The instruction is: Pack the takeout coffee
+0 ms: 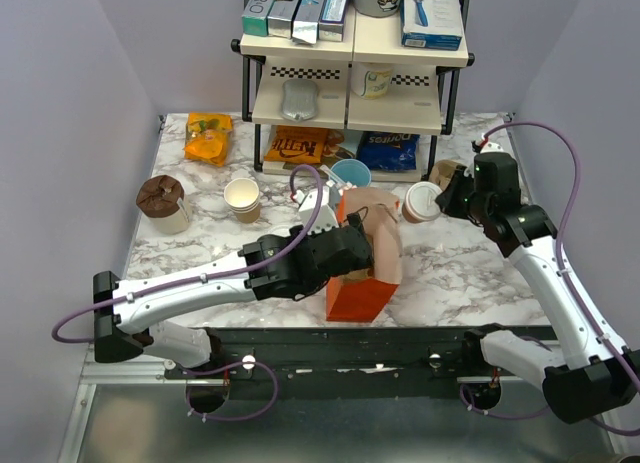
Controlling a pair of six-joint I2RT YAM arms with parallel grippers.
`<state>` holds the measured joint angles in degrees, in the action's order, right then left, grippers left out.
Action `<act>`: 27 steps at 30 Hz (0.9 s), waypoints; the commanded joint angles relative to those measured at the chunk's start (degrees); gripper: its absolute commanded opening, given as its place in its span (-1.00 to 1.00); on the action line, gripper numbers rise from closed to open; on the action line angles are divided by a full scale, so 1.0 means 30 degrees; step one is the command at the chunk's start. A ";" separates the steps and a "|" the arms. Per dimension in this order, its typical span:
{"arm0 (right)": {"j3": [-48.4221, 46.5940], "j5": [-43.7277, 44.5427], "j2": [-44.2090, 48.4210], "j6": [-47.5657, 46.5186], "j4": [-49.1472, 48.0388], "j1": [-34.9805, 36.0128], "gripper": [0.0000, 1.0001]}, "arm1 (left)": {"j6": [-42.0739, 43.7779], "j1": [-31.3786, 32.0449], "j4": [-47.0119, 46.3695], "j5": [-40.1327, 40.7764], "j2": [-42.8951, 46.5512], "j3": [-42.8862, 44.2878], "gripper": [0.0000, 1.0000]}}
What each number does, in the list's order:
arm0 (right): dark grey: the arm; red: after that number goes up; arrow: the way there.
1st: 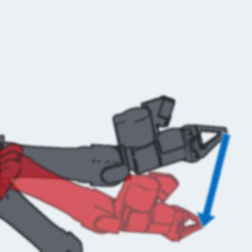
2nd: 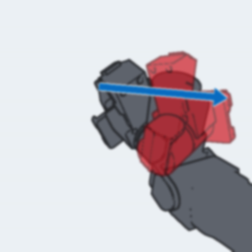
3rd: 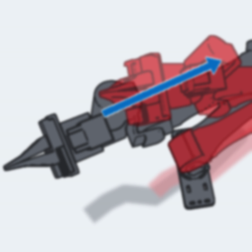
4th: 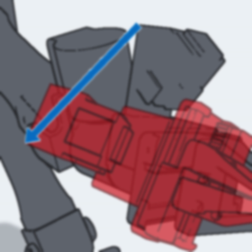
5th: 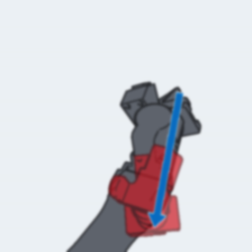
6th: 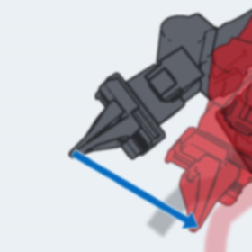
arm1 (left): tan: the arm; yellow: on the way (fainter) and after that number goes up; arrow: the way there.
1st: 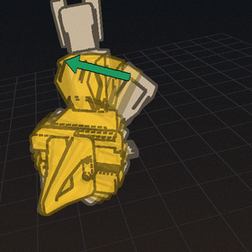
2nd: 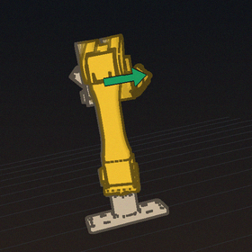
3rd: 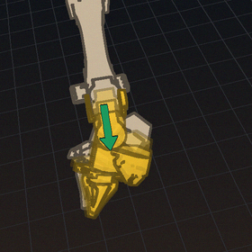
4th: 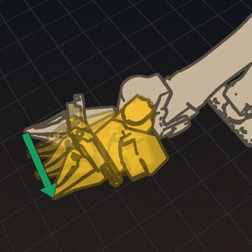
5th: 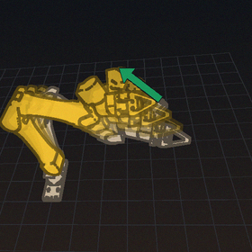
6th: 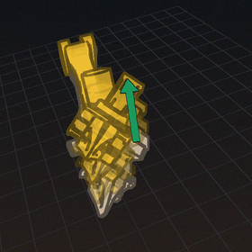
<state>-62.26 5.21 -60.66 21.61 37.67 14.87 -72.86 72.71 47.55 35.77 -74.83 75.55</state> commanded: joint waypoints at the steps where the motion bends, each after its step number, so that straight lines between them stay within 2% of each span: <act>1: 0.0099 -0.0127 0.0709 0.0005 0.0128 -0.0124 -0.99 | 0.1988 0.0959 0.0170 0.1817 0.0449 0.1212 0.98; 5: 0.0099 -0.0214 0.0973 -0.0112 0.0100 -0.0124 -0.99 | 0.4856 0.0989 0.0178 0.0653 0.1677 0.1156 0.98; 6: 0.0128 -0.0272 0.1002 -0.0199 0.0041 -0.0124 -0.99 | 0.7125 0.0989 -0.0289 -0.0080 0.2087 0.0749 0.98; 9: 0.0128 -0.0302 0.1061 -0.0316 0.0012 -0.0124 -0.99 | 0.9075 0.0960 -0.0557 -0.2220 0.3289 0.0628 0.98; 11: 0.0157 -0.0302 0.1090 -0.0346 -0.0017 -0.0153 -0.99 | 0.9987 0.0960 -0.0264 -0.2371 0.4168 0.0657 0.98; 13: 0.0187 -0.0331 0.1119 -0.0376 -0.0106 -0.0124 -0.99 | 1.1212 0.0960 -0.0758 -0.3717 0.4928 0.0540 0.98; 16: 0.0099 -0.0273 0.1237 -0.0493 -0.0106 -0.0153 -0.99 | 1.1455 0.0959 -0.1288 -0.3167 0.5575 0.0247 0.98; 21: 0.0186 0.0108 0.1559 -0.0551 -0.0077 -0.0124 -0.99 | 1.0167 0.0930 -0.1229 -0.1377 0.5753 -0.0016 0.96; 22: 0.0187 0.0137 0.1559 -0.0551 -0.0105 -0.0124 -0.99 | 0.9905 0.0872 -0.1434 -0.0883 0.5724 -0.0046 0.70; 24: 0.0187 0.0050 0.1530 -0.0551 -0.0076 -0.0124 -0.99 | 0.9784 0.0814 -0.1727 -0.0906 0.5490 -0.0046 0.39; 25: 0.0187 0.0020 0.1501 -0.0551 -0.0105 -0.0124 -0.99 | 0.9669 0.0639 -0.2019 -0.0936 0.5344 -0.0017 0.06; 27: 0.0216 -0.0067 0.1501 -0.0551 -0.0105 -0.0153 -0.99 | 0.9754 0.0288 -0.2197 -0.1344 0.4643 0.0419 -0.03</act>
<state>-62.24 5.21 -56.60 20.86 37.63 14.87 -43.48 75.00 44.64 30.59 -58.65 75.83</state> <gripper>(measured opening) 0.231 0.538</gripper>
